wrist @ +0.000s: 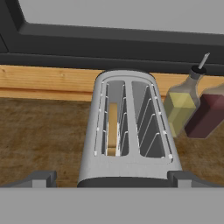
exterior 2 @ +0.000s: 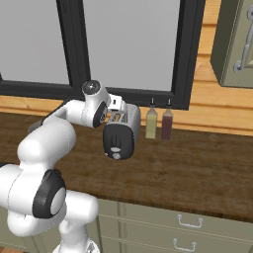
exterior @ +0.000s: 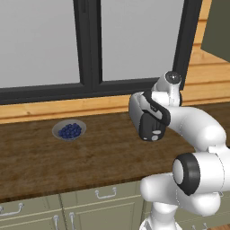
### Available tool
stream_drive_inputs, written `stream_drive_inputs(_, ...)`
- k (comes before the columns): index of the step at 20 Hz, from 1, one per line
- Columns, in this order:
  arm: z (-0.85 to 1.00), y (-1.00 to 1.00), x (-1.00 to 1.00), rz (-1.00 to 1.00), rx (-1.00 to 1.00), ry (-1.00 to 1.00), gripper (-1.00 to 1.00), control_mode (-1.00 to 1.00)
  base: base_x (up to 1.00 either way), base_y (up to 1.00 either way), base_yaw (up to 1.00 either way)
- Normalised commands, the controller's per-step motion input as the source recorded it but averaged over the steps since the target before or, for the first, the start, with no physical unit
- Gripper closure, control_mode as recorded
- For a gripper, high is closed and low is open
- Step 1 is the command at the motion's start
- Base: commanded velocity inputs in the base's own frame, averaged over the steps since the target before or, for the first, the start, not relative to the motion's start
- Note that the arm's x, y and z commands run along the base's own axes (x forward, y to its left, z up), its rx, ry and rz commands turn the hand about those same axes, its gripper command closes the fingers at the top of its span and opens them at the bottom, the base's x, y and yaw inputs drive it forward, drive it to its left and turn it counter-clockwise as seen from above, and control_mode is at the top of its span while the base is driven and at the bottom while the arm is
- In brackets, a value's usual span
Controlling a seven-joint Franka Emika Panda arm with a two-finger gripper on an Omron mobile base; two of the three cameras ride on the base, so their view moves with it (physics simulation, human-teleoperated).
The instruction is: Start the toaster. Once the lever pops up, take the bread to the plate on the dining counter.
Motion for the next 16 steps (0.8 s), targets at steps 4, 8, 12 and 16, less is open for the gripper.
stream_drive_inputs(4, 0.0, 0.0, 0.0, 0.0, 0.0, 0.0, -1.0, -1.0, 0.0, 0.0, 0.0)
stream_drive_inputs(8, 0.0, 0.0, 0.0, 0.0, 0.0, 0.0, -1.0, -1.0, 0.0, 0.0, 0.0)
stream_drive_inputs(12, 0.0, 0.0, 0.0, 0.0, 0.0, 0.0, -1.0, -1.0, 0.0, 0.0, 0.0)
stream_drive_inputs(16, 0.0, 0.0, 0.0, 0.0, 0.0, 0.0, -1.0, -1.0, 0.0, 0.0, 0.0)
